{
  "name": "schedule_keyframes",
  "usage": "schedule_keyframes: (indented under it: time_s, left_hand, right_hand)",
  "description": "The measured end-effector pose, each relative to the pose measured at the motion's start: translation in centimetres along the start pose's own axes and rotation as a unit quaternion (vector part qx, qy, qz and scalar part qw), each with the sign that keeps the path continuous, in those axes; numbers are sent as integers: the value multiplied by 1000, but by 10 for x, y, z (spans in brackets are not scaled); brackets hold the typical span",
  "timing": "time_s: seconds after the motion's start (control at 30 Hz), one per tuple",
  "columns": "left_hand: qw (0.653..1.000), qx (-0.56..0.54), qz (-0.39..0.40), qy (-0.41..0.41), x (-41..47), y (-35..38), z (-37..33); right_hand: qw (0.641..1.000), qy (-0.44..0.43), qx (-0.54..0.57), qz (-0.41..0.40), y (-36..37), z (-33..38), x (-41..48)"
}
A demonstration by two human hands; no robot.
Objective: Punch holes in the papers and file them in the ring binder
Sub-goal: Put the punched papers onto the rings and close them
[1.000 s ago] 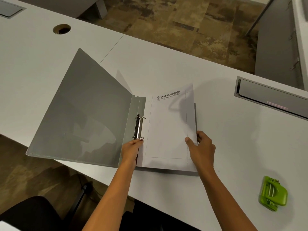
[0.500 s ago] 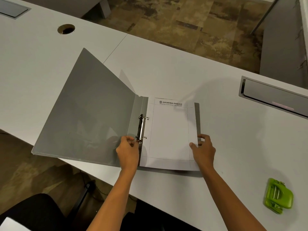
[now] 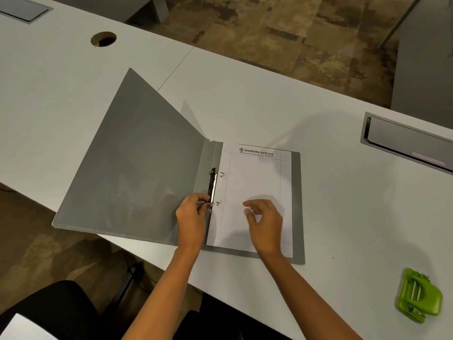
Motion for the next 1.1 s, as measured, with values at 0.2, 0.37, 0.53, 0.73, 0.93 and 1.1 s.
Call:
schedule_keyframes:
  time_s: [0.2,0.37,0.53,0.73,0.93,1.1]
  left_hand:
    - [998,15,32,58,7,0,11]
    - [997,20,35,73,11,0,17]
    - [998,-4,24,60,13,0,21]
    - [997,-69,30,-8,17,3,30]
    - [995,-89,24,-28,19,3,30]
    - [988,-133,29,-68,24,5,32]
  right_hand:
    - [998,-5,8,54,46,11,-4]
    - [998,-6,33,53,60,6,4]
    - [998,-28,34,41,66,-1,9]
    - [995,14,85,38,68,-7,15]
    - [988,57,146,-16,74,-3,11]
    - [979,85,179,-47,82,-1,10]
Point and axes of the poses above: each hand's wrist, its own x-axis towards the middle knuckle, its own y-axis out of the palm, z = x × y, the point moved 2 cm from there along x, towards the middle knuckle, and after that the axes turned 2 degrees about -x, right-handed, at the moved point
